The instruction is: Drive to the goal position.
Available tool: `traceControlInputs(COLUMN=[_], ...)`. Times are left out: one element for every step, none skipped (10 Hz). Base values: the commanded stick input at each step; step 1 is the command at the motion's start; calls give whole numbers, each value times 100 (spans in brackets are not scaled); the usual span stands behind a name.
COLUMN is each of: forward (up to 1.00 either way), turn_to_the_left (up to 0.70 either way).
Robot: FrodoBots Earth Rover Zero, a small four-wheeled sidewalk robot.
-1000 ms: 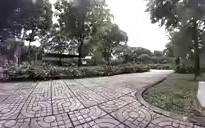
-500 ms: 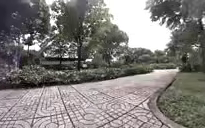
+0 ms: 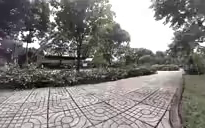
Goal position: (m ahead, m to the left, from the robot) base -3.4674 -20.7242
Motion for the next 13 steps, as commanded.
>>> traceControlInputs(forward=[100, 100, 100, 100, 100, 100, 100, 100, 100, 100, 100, 100, 100], turn_to_the_left=[-27, -27, -27, -27, -27, -27, -27, -27, -27, -27, -27, -27, -27])
